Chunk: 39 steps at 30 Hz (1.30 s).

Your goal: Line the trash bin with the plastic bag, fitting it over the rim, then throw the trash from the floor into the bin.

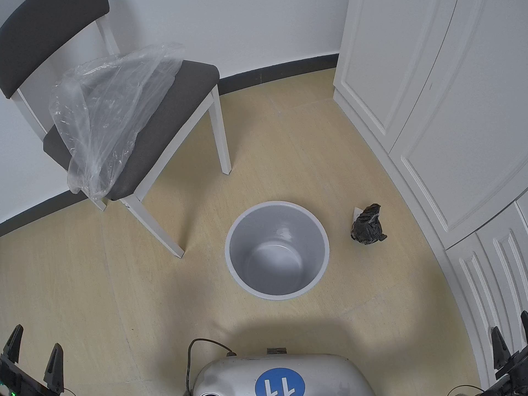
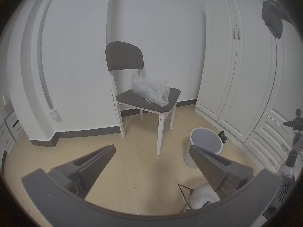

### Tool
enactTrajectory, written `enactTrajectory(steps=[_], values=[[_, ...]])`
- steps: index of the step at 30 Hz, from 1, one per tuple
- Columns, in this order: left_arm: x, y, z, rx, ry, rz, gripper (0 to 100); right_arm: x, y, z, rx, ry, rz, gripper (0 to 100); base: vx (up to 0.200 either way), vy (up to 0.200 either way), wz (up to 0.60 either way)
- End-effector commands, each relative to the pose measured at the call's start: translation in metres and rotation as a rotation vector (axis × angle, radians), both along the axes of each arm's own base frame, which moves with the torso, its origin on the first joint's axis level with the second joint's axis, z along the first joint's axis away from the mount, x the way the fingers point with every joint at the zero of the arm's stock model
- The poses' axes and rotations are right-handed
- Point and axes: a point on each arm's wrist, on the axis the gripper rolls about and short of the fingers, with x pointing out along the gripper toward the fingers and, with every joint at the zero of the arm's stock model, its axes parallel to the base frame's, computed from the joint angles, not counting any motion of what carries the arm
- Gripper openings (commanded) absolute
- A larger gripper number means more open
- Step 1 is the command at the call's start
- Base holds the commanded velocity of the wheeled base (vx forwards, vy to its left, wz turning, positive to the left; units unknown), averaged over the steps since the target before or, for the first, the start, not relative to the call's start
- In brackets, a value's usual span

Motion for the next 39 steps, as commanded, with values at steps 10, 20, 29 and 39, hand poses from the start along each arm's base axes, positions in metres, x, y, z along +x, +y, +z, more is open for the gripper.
enactTrajectory(steps=[10,20,29,39], values=[[0.000,0.000,-0.005,-0.001,0.001,0.000,100,0.000,0.000,-0.005,-0.004,0.004,0.033,100,0.000,0.000,0.00],[0.000,-0.001,-0.005,0.089,-0.002,-0.048,100,0.002,0.001,-0.005,-0.075,0.030,0.078,100,0.000,0.000,0.00],[-0.010,0.000,0.033,-0.144,-0.234,-0.034,100,-0.018,0.001,0.052,0.150,-0.226,0.082,100,0.000,0.000,0.00],[0.018,-0.003,0.111,-0.044,-0.140,-0.178,100,0.044,0.002,0.118,-0.056,-0.078,0.086,100,0.000,0.000,0.00]])
